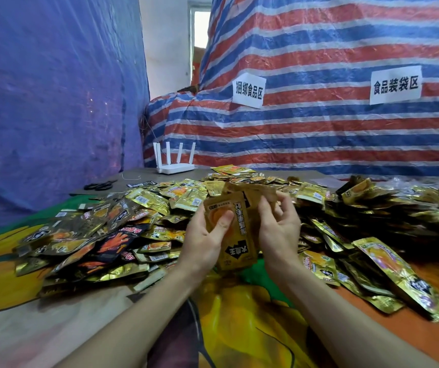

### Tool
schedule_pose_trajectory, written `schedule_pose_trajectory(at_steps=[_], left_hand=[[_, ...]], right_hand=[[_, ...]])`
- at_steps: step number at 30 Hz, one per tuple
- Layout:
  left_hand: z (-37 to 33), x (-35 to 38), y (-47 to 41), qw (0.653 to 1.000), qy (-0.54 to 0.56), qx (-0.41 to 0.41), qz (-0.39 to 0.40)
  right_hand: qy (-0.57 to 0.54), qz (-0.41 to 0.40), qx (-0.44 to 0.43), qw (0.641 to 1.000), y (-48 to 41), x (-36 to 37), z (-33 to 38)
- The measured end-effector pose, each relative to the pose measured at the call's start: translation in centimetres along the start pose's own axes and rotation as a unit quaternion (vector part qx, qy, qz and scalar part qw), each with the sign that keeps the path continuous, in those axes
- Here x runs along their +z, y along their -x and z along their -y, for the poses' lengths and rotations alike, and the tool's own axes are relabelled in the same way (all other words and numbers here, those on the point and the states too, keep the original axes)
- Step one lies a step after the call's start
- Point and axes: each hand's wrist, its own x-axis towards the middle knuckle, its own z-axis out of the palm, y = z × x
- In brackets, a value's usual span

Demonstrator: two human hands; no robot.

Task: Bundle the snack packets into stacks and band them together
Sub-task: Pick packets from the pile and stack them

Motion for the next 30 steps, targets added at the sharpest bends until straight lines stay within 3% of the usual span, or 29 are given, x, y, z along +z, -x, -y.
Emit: schedule_pose_trajectory(at_steps=[5,11,17,20,24,27,30], left_hand=[[0.3,0.4,0.6,0.990,-0.140,-0.015,0.004],[0.7,0.4,0.7,0.986,-0.159,-0.031,0.045],[0.2,0.6,0.9,0.968,-0.242,0.025,-0.057],[-0.2,0.4,0.9,0.961,-0.255,0.025,-0.106],[-0.1,-0.3,0.3,0.951,-0.264,-0.029,-0.161],[-0.1,-0.5,0.1,0.947,-0.272,-0.043,-0.163],[-0.3,-0.3,0.2,0.964,-0.237,-0.052,-0.112]], right_hand=[[0.005,0.031,0.004,0.999,1.4,1.7,-0.1],[0.022,-0.008,0.015,1.000,0.9,1.2,0.0],[0.034,-0.013,0.007,0.999,0.9,1.2,-0.3],[0.015,0.042,0.016,0.999,1.6,1.4,-0.3],[0.073,0.119,0.015,0.990,1.9,1.1,-1.0],[0.050,0.118,0.034,0.991,1.7,0.9,-1.1],[0.022,0.098,0.059,0.993,1.5,0.8,-1.3]])
